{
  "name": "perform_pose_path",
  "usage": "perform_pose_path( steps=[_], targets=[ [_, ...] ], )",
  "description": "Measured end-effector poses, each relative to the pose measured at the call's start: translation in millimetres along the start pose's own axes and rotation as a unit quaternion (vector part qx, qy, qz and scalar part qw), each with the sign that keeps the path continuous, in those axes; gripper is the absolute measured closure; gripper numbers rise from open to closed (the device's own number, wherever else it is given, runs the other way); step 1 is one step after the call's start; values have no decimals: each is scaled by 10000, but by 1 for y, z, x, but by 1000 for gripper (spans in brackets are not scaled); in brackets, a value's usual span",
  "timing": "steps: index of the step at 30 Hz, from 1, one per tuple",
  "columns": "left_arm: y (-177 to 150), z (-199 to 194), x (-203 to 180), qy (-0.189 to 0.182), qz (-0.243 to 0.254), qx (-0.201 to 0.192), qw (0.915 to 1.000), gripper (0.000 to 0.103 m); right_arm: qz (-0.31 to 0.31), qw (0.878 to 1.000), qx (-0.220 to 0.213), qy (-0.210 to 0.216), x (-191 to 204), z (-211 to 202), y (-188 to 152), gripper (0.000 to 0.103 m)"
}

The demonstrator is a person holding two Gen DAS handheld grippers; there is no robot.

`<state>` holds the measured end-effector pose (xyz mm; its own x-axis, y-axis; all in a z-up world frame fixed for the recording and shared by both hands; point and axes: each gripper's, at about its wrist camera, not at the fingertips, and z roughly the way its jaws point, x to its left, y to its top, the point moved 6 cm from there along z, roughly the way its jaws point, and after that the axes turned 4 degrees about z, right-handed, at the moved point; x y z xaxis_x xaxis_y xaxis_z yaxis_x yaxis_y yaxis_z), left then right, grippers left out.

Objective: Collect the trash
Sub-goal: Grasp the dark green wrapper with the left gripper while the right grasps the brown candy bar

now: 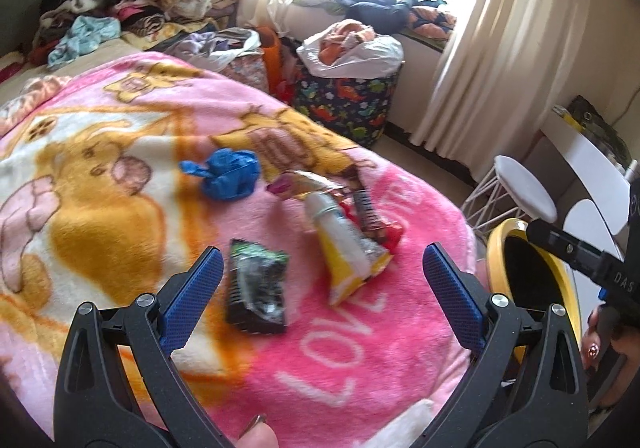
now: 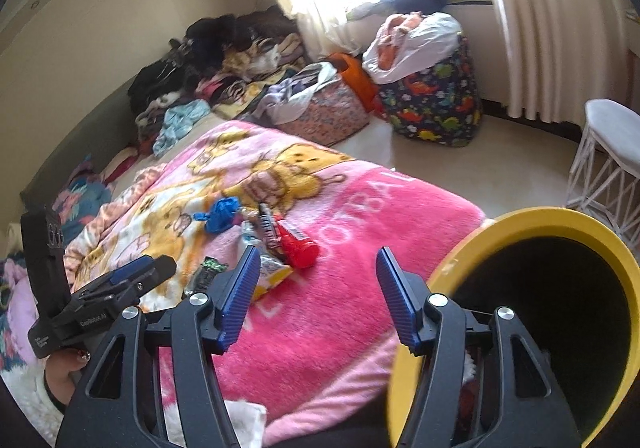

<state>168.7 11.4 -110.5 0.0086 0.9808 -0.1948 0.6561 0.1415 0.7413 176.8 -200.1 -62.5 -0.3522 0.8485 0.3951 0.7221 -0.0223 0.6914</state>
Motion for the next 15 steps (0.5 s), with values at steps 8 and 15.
perform_pose_path(
  steps=[8,15],
  targets=[
    [-15,11,27,145,-183,249,9994,18,-385,9981,429,196,32,54,4,54],
    [-29,23,42,40,-372,523,9979,37,-642,9948,772,165,43,97,10,58]
  ],
)
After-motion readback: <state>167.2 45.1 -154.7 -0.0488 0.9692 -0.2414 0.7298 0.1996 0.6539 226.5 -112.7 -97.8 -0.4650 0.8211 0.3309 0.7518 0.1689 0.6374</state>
